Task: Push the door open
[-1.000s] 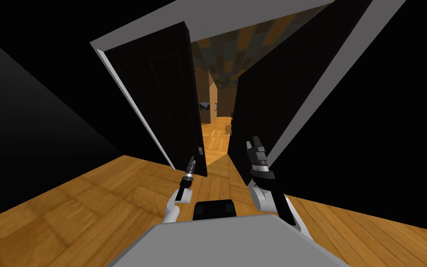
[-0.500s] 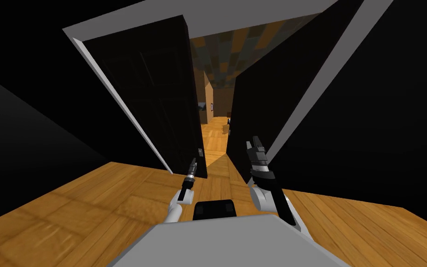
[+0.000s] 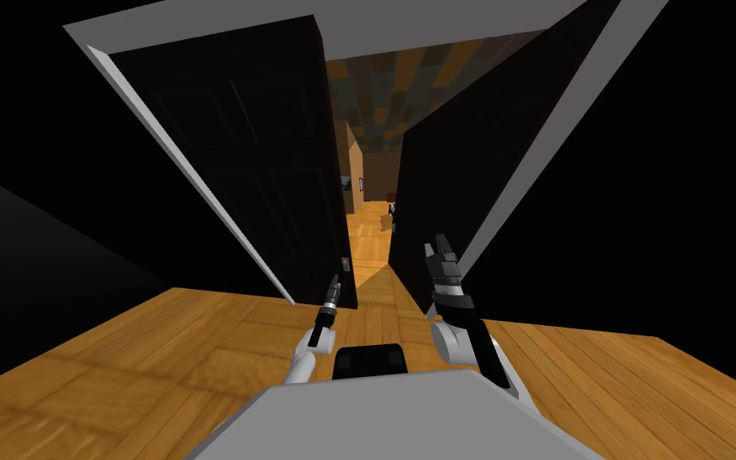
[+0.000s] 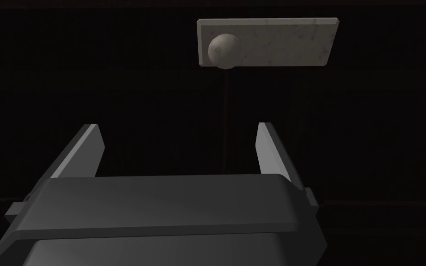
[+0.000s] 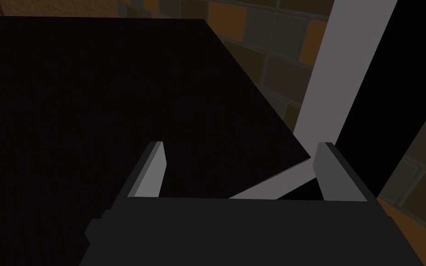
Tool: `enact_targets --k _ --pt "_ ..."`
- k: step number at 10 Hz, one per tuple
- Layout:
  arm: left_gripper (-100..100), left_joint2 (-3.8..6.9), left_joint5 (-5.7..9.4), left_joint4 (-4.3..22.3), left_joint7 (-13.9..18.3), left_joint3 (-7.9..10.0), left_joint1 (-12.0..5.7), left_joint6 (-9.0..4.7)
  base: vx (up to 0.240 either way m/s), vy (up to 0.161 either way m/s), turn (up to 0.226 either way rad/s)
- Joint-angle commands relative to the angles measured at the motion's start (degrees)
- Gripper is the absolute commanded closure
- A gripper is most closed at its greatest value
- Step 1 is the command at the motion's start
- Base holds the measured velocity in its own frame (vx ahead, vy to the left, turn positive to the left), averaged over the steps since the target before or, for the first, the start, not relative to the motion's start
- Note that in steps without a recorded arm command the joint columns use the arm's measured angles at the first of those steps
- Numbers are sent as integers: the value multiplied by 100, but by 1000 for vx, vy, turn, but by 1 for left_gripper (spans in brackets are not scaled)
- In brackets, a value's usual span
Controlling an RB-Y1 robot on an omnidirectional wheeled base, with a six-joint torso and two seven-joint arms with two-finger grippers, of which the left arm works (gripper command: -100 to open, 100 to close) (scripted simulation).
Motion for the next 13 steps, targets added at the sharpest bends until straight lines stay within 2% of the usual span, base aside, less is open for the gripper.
enact_targets --k 1,3,5,6,7,8,9,13 --pt "-100 -28 16 203 20 4 -80 -24 32 84 -95" --pt "-100 -55 31 393 40 7 -151 -49 28 81 -68" --pt "-100 -105 56 704 71 13 -268 -89 36 102 -124" --pt "-100 -110 58 732 74 13 -279 -92 32 79 -49" --pt "-100 -102 49 601 73 1 -217 -41 11 30 -6" --pt "-100 -9 59 625 71 19 -225 -50 111 -5 -29" --pt "-100 21 64 633 69 28 -227 -56 174 -9 -31" --pt "-100 37 85 668 60 65 -235 -79 181 -17 -20"
